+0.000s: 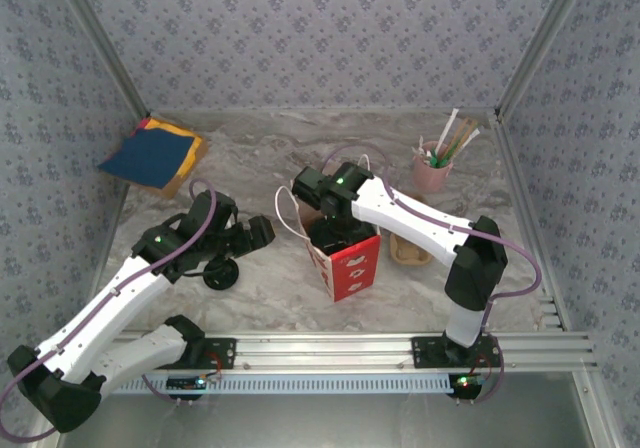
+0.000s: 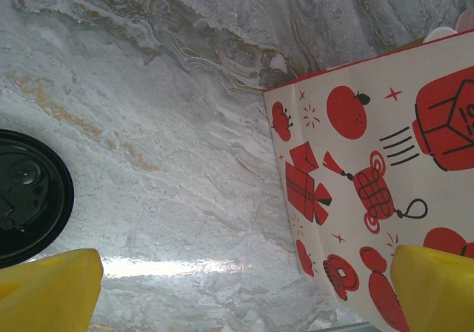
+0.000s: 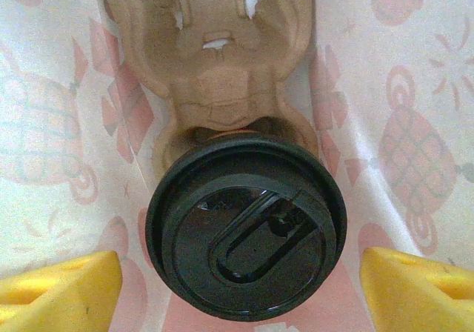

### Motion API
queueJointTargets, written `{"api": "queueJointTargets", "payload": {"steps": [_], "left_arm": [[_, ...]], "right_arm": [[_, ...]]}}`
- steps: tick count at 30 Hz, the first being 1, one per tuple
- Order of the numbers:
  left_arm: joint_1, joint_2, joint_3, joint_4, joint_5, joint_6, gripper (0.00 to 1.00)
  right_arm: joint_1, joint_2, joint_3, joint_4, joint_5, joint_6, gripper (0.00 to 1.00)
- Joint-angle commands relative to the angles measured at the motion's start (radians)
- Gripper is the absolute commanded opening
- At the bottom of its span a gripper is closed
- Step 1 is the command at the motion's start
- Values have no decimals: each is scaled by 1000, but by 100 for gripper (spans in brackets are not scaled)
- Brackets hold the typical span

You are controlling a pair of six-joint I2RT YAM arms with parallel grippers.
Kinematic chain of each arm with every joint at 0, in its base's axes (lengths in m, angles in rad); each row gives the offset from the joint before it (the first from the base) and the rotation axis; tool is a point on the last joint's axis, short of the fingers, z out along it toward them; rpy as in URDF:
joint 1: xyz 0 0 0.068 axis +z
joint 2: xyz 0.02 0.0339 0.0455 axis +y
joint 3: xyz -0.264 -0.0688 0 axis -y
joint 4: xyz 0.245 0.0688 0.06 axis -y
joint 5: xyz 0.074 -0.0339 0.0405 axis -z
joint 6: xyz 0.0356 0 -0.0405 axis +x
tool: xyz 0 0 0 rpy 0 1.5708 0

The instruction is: Pack the takeout coffee

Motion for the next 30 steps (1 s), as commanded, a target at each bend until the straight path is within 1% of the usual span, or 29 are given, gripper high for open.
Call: {"api": "queueJointTargets", "payload": {"steps": [1, 30], "left_arm": [[9, -13, 2, 0, -3, -1, 100], [8, -16, 1, 2, -1, -2, 100]], "right_arm": [[7, -26, 34, -43, 20, 22, 86], [14, -29, 151, -109, 38, 27, 85]]}}
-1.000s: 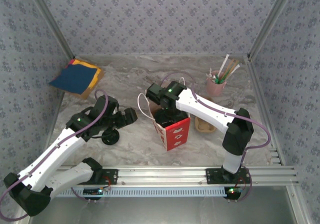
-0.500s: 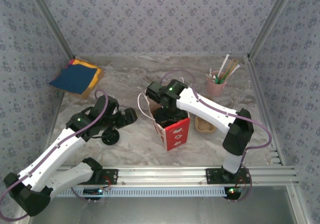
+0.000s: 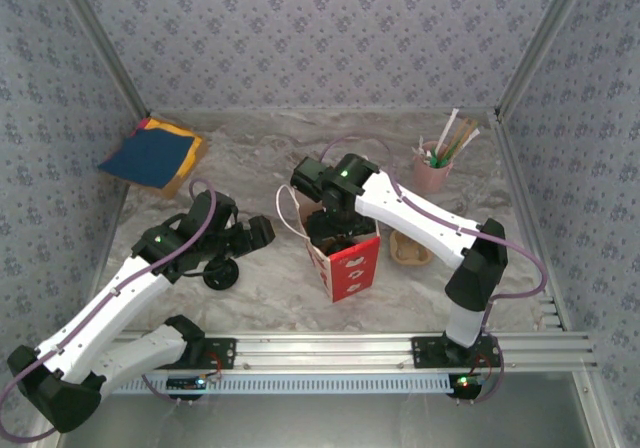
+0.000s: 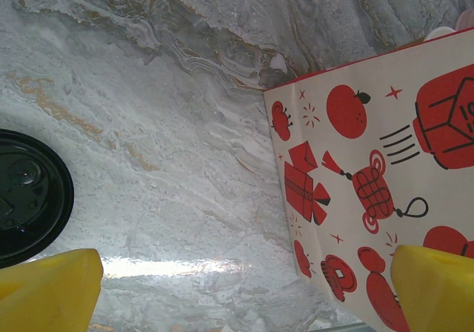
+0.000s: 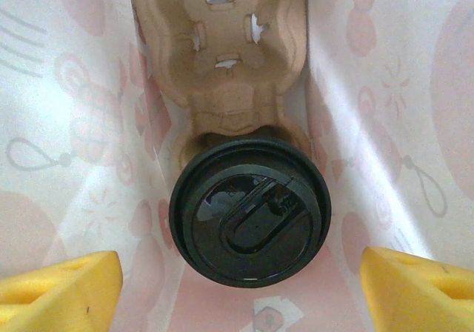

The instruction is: Pack the takeout coffee

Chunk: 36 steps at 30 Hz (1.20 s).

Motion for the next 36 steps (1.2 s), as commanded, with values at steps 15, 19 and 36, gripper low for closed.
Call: {"api": "queueJointTargets", "payload": {"steps": [15, 19, 36], "left_arm": [[7, -18, 4, 0, -8, -4, 100], [8, -18, 11, -6, -12, -2, 100], [9, -12, 53, -32, -29, 7, 100]], "right_arm": [[11, -35, 86, -71, 36, 29, 85], [12, -40, 103, -78, 41, 29, 85], [13, -87, 157, -83, 74, 34, 84]]}}
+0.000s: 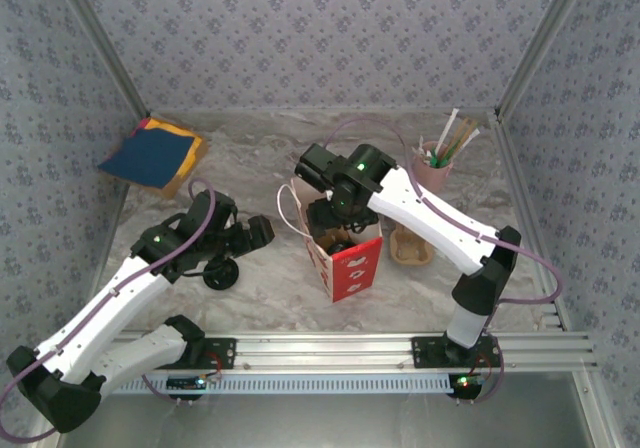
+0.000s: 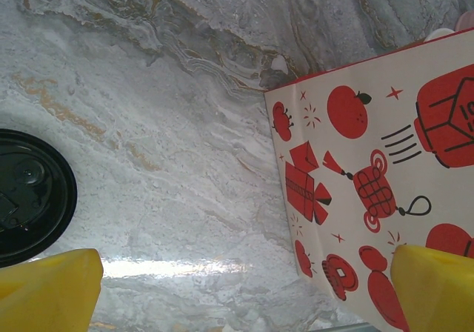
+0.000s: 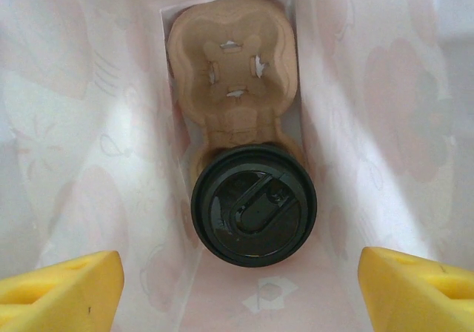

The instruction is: Pack the takeout coffee

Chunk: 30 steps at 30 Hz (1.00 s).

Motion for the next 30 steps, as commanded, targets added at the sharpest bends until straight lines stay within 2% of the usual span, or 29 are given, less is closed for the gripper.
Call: {"api": "queueJointTargets", "payload": {"steps": [1, 13, 21, 26, 30], "left_arm": [[8, -8, 45, -22, -24, 9, 100], [7, 10, 81, -35, -33, 20, 100], [7, 22, 127, -68, -63, 31, 100], [9, 35, 176, -98, -89, 49, 100], [8, 57, 233, -127, -104, 71, 100]], "right_arm": [[6, -46, 40, -32, 35, 26, 84], [10, -126, 74, 8, 90, 13, 80], [9, -262, 40, 117, 155, -12, 79], [-5, -395, -36, 213, 232, -78, 85], [-84, -500, -124, 258, 243, -74, 90]]}}
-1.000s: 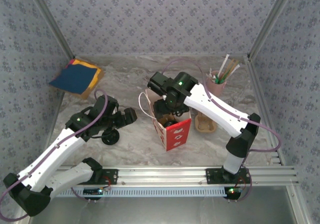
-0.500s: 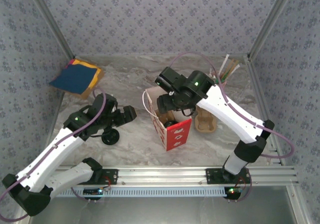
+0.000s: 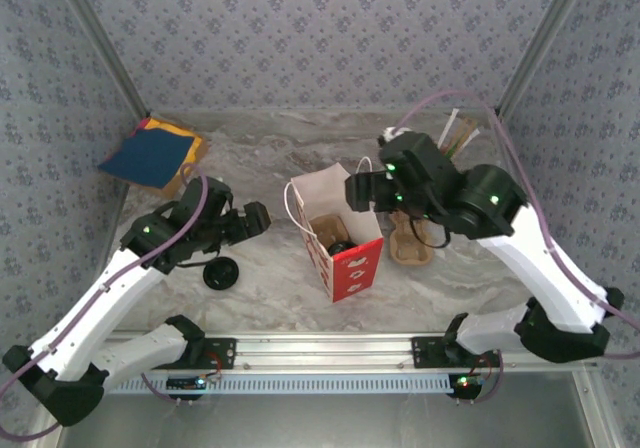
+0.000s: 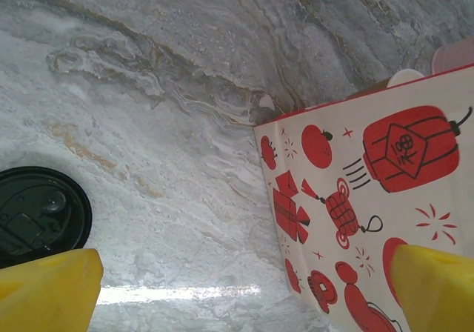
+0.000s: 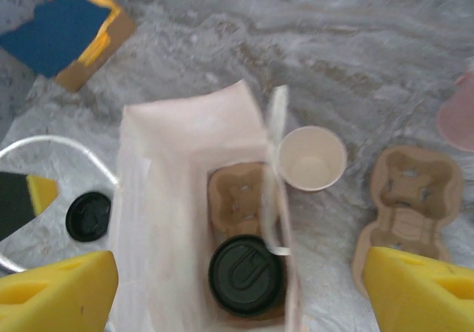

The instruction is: Pack the takeout coffee

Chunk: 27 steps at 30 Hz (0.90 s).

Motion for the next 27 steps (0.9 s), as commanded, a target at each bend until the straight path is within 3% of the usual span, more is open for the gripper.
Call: {"api": "queueJointTargets", "payload": {"steps": [1, 3, 13, 20, 27], "left_arm": [[8, 16, 72, -46, -30, 40, 100], [8, 28, 95, -51, -32, 49, 100], [9, 114, 250, -100, -48, 113, 100], [18, 179, 420, -116, -32, 206, 100], [32, 261, 578, -108, 16, 288, 100]], "right_arm": [[-73, -76, -73, 58, 43, -11, 92], [-123, -123, -125, 78, 30, -1, 100], [-493, -261, -340, 164, -128, -3, 100], [-776, -240, -474, 236, -289, -15, 100], [-848, -177, -515, 290, -271, -70, 99]]}}
